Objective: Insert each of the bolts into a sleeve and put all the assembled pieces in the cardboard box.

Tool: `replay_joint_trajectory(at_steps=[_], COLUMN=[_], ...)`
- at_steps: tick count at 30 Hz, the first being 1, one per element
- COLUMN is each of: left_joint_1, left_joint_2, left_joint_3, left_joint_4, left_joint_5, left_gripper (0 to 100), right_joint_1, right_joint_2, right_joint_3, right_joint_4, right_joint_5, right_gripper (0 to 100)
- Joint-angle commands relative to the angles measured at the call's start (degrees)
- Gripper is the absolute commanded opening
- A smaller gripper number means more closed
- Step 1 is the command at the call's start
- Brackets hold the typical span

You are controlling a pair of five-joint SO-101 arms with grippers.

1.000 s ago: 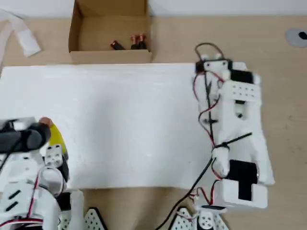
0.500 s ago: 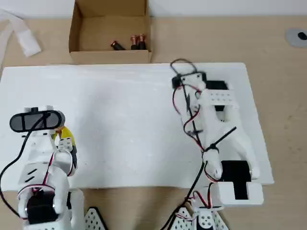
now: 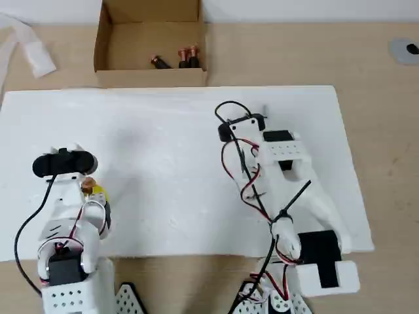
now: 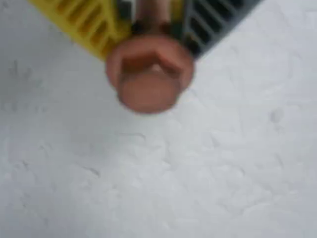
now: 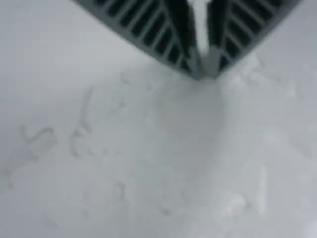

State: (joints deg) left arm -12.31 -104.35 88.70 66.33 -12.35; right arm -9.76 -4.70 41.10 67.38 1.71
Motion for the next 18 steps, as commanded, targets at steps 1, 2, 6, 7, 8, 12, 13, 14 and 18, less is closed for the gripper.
replay_joint_trajectory(at_steps=[1,2,6,7,8,12,13,14,18], left_joint_1=[-0.8,-0.8,-0.8,-0.8,-0.8,-0.8,-0.8,-0.8,-0.8], left_joint_2=[-0.2,-0.2,-0.2,-0.2,-0.2,-0.2,-0.2,-0.2,-0.2], left_joint_3=[2.3,2.9,4.3,4.3,4.3,4.3,4.3,4.3,4.3], left_joint_4=[-0.3,-0.3,-0.4,-0.4,-0.4,-0.4,-0.3,-0.3,-0.3], left_joint_5=[0.7,0.7,0.7,0.7,0.7,0.7,0.7,0.7,0.4], left_gripper=[1,1,1,1,1,1,1,1,1], right_joint_1=[-1.7,-1.6,-1.6,-1.6,-1.6,-1.6,-1.6,-1.6,-1.7], right_joint_2=[0.1,0.1,0.1,0.2,0.2,0.0,0.1,0.1,0.1], right_joint_3=[4.4,5.1,8.5,9.4,10.3,13.1,13.1,13.1,13.0], right_joint_4=[-4.1,-4.9,-8.8,-10.0,-11.3,-13.4,-13.4,-13.4,-13.4], right_joint_5=[-0.4,-0.4,-0.4,-0.4,-0.4,-0.4,-0.4,-0.4,-0.4], right_gripper=[1.0,1.0,1.0,1.0,1.0,1.0,1.0,1.0,1.0])
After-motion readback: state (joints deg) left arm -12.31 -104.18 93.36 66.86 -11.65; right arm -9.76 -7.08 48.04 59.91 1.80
